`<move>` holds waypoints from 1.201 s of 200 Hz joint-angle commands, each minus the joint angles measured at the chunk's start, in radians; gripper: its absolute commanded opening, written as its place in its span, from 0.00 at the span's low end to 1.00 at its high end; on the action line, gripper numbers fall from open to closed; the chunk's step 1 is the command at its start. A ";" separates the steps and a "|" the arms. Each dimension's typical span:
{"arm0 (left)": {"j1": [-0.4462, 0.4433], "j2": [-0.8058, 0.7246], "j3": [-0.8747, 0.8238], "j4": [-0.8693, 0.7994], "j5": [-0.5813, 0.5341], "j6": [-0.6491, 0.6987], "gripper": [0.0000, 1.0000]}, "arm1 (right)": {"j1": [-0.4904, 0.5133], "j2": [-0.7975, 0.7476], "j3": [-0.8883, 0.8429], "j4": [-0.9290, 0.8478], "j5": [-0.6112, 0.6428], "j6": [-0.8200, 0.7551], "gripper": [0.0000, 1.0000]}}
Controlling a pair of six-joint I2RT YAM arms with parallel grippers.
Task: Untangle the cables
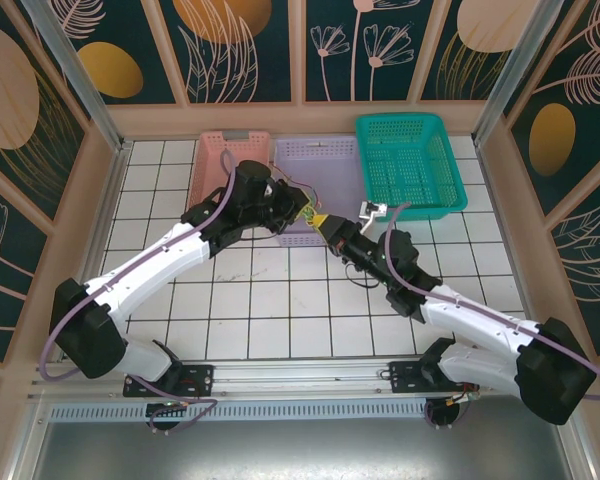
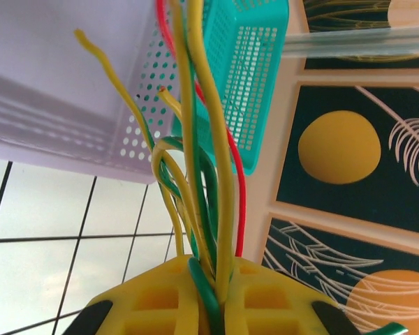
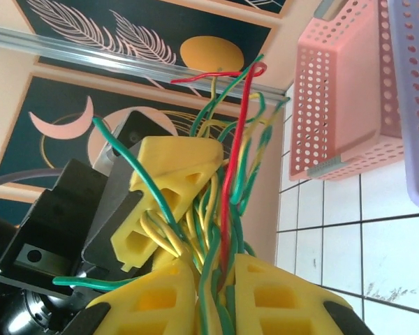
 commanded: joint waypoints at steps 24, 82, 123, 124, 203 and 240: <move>0.051 -0.089 0.113 -0.236 -0.280 0.128 0.00 | 0.004 0.013 0.351 -0.848 0.292 -0.327 0.63; 0.051 -0.235 0.033 -0.544 -0.543 0.228 0.00 | 0.017 0.113 0.207 -0.885 0.204 -0.215 0.31; 0.051 -0.306 -0.086 -0.512 -0.491 0.211 0.00 | -0.017 0.445 0.349 -0.835 0.190 -0.350 0.24; 0.051 -0.307 -0.089 -0.511 -0.490 0.210 0.00 | -0.020 0.453 0.354 -0.834 0.188 -0.354 0.24; 0.051 -0.322 -0.221 -0.282 -0.332 0.338 0.00 | -0.198 0.902 0.808 -0.774 0.009 -0.575 0.28; 0.051 -0.346 -0.306 -0.151 -0.266 0.382 0.00 | -0.127 0.692 0.694 -0.795 -0.013 -0.599 0.44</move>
